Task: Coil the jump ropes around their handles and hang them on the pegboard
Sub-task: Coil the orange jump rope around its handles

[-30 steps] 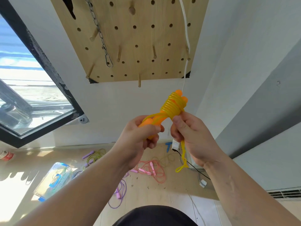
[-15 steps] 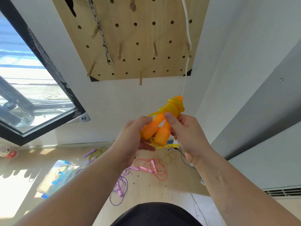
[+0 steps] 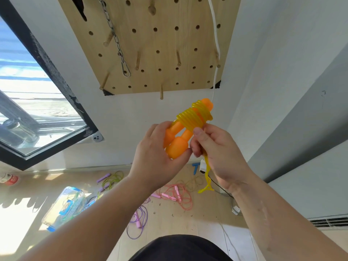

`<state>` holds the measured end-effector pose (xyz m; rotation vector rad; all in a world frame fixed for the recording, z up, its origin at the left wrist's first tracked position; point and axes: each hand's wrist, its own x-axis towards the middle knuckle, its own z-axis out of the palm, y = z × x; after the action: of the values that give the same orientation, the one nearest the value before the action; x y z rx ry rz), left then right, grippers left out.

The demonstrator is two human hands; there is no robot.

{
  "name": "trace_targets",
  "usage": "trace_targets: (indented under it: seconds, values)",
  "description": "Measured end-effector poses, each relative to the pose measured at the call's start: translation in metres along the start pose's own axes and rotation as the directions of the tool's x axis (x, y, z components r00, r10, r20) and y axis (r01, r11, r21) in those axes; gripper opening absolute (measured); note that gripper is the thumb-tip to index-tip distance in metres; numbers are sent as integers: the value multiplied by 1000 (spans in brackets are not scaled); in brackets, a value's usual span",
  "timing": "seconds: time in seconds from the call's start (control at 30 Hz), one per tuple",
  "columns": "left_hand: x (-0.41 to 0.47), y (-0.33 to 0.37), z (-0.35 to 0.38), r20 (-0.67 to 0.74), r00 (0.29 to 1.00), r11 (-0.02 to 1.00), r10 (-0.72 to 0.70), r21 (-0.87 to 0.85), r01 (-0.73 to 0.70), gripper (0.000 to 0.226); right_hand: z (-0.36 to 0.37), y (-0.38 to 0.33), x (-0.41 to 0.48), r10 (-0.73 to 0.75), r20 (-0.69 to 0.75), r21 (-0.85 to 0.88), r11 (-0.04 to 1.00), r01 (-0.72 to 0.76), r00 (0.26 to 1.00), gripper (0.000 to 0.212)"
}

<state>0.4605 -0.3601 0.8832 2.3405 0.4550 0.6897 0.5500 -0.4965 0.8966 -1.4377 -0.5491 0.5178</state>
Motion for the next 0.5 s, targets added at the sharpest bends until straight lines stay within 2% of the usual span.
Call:
trace_targets:
  seconds: [0.13,0.2,0.27,0.3,0.4,0.47,0.5]
  values:
    - [1,4,-1,81,987,985,-136,-99,144,54,-17,0,1,122,76,-56,991,-118,990,34]
    - [1,7,-1,104,961,923,-257,-268,276,43,-20,2,2,181,76,-110,979,-172,980,56]
    - [5,6,-4,157,921,791,-358,-473,388,39,-22,7,1,214,58,-124,971,-206,975,79]
    - [7,5,-6,202,907,728,-370,-543,418,43,-23,9,0,213,53,-110,972,-206,976,79]
    - [5,8,-11,373,858,487,-353,-710,509,56,-24,13,0,163,42,-49,986,-161,986,59]
    - [2,12,-11,515,789,296,-335,-737,608,49,-21,12,0,123,46,2,992,-124,991,54]
    - [1,14,-12,597,739,206,-312,-717,666,46,-19,12,0,96,63,18,995,-98,993,45]
